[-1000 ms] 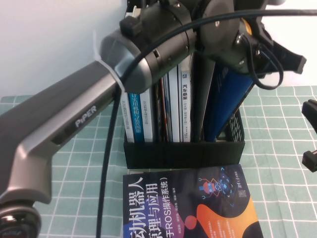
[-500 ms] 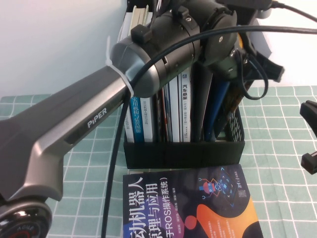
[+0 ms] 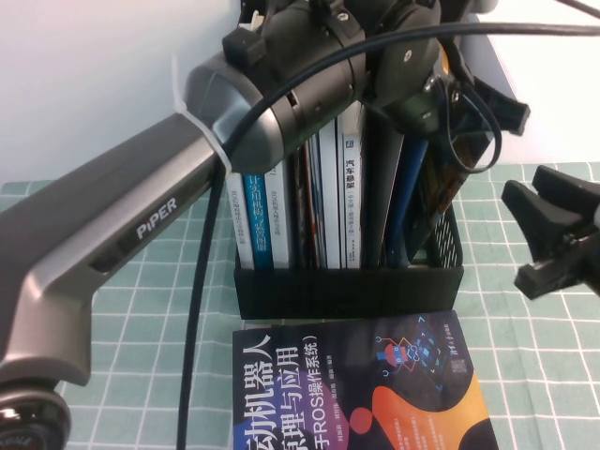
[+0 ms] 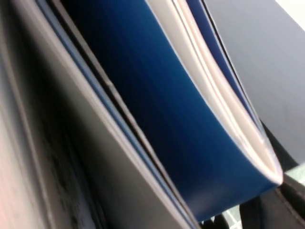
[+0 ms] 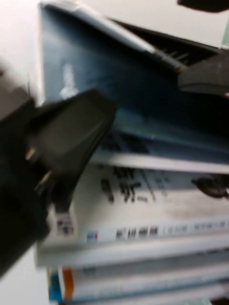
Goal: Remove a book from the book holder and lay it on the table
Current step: Hold the bookshelf, then pick up the right side book from the book shelf
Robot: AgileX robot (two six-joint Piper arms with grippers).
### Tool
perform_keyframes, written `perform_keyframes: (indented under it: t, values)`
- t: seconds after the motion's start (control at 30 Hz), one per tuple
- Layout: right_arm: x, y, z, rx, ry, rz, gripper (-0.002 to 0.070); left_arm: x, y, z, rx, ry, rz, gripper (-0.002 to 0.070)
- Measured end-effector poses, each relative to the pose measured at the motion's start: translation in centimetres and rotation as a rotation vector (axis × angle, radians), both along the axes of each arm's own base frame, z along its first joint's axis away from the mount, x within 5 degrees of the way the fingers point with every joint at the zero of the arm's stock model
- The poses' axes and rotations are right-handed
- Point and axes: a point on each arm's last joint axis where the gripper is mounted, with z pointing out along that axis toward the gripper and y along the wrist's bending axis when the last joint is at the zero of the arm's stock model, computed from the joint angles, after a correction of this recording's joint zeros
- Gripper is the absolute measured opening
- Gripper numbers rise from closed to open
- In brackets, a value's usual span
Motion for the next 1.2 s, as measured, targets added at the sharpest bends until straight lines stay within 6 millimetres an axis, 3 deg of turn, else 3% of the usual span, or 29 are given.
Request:
perform_keyframes:
  t: [0.1,0.3,0.77,0.9,1.1,1.2]
  values:
    - [1.3,0.1,-1.5,0.043,0.015,-0.039,0.0315,0.2,0.1,0.2,-0.03,-0.007,0.024,-0.0003]
    - [4.2,1.1,-3.6,0.048,0.028,-0.037,0.0328,0.9,-0.4,-0.1,-0.112,-0.011,0.067,-0.0003]
    - [8.7,2.8,-4.5,0.053,0.003,-0.022,0.0328,1.8,0.3,-0.9,-0.085,-0.013,0.209,-0.0003]
    - [9.8,3.1,-4.3,0.061,-0.017,-0.021,0.0272,2.0,0.5,-0.8,-0.1,-0.011,0.265,-0.0003]
    - [10.3,3.3,-4.1,0.064,-0.029,-0.017,0.0055,2.0,0.6,-0.7,-0.113,-0.006,0.286,-0.0003]
    - [10.2,3.5,-4.1,0.059,-0.034,-0.001,0.0025,1.7,0.9,-0.2,-0.123,-0.003,0.296,-0.0003]
